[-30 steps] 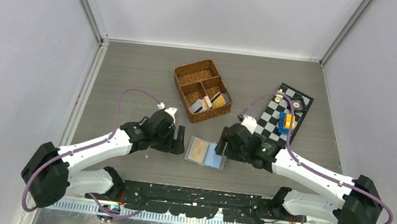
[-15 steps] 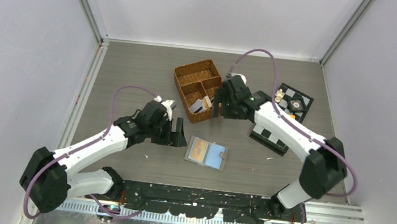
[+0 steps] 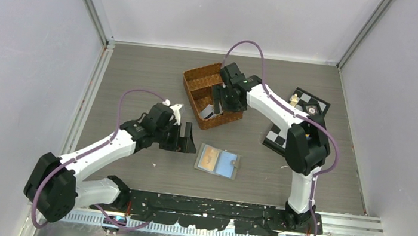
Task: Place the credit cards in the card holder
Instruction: Pick up the credit card from the storage box.
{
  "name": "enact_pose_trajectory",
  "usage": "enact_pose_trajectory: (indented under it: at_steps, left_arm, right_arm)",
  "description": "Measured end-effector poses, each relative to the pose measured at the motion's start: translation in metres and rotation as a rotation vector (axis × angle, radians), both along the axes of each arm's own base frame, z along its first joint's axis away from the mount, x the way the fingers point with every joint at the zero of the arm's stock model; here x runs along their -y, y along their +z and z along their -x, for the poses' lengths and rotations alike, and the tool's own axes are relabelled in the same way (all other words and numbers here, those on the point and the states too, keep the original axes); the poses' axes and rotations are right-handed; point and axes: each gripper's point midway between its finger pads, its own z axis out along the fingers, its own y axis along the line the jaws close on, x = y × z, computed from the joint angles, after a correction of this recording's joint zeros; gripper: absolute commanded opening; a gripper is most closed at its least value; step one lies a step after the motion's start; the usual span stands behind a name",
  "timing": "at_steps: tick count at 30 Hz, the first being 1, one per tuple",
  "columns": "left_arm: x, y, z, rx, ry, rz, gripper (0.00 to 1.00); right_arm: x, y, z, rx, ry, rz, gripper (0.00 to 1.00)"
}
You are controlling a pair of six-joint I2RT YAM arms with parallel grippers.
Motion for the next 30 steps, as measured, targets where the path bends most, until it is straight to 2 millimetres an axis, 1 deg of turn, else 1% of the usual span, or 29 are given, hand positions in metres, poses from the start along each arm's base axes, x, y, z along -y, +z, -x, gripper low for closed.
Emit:
enact_pose_trajectory:
  at_steps: [2,5,8,10,13,21,30]
  left_arm:
    - [0.001,0.000,-0.001,-0.001,-0.002,0.007,0.83]
    - [0.002,-0.001,-0.001,-0.007,-0.005,0.016,0.83]
    - [0.002,-0.003,-0.001,-0.013,-0.007,0.022,0.83]
    - [0.002,-0.004,-0.001,-0.014,-0.007,0.022,0.83]
    - [0.002,-0.005,0.000,-0.017,-0.008,0.026,0.83]
    - [0.000,-0.007,0.000,-0.023,-0.003,0.026,0.83]
    - [-0.001,-0.009,0.001,-0.029,-0.004,0.027,0.83]
  right_arm:
    - [-0.001,-0.005,-0.003,-0.011,0.009,0.014,0.77]
    - [-0.003,-0.004,-0.008,-0.012,0.014,0.021,0.76]
    - [-0.004,-0.008,-0.014,-0.008,0.013,0.035,0.75]
    - [-0.001,-0.015,-0.017,-0.011,0.006,0.063,0.75]
    - [0.002,-0.020,-0.020,-0.008,0.001,0.089,0.74]
    - [0.009,-0.019,-0.022,0.010,-0.014,0.129,0.65]
    - [0.015,-0.013,-0.024,0.029,-0.026,0.148,0.60]
